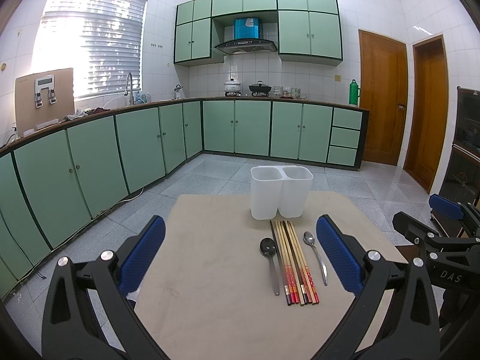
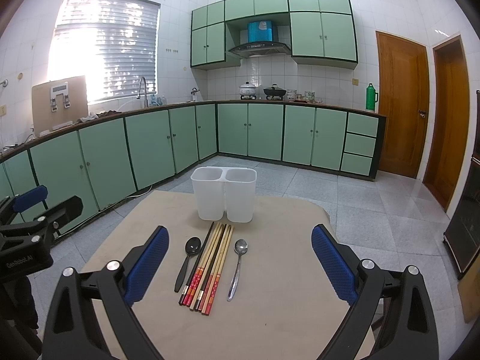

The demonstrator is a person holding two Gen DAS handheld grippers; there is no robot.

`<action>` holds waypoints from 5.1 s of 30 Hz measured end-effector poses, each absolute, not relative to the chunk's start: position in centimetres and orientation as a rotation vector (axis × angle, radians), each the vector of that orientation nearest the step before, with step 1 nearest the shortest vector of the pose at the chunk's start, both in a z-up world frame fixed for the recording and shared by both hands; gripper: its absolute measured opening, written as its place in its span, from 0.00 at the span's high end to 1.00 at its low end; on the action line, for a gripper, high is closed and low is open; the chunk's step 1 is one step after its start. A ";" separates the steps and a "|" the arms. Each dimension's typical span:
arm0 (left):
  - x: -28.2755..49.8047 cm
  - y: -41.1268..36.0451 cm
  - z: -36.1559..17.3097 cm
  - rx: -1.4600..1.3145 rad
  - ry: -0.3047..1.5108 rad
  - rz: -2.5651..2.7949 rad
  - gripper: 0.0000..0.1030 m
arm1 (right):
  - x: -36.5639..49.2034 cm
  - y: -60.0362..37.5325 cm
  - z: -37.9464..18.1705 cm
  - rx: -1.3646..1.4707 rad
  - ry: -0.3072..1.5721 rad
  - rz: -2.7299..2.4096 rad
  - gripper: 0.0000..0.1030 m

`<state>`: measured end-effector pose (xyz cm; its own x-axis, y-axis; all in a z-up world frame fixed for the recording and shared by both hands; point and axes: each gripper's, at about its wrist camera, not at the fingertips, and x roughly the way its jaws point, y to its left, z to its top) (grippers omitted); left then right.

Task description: Organize utensils

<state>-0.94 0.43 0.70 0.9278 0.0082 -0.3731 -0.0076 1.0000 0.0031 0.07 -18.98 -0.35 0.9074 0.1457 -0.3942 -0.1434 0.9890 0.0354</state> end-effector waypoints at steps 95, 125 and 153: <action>21.9 -1.3 -17.9 0.115 0.946 -0.033 0.05 | 21.8 -18.2 -15.5 0.004 0.906 0.215 0.73; 23.3 -1.3 -16.6 -0.010 0.926 -0.095 0.65 | 21.6 -17.6 -15.8 0.016 0.877 0.221 0.73; 24.3 -3.3 -1.8 0.011 0.274 -0.173 0.66 | 23.7 -20.6 1.7 0.122 0.350 0.293 0.73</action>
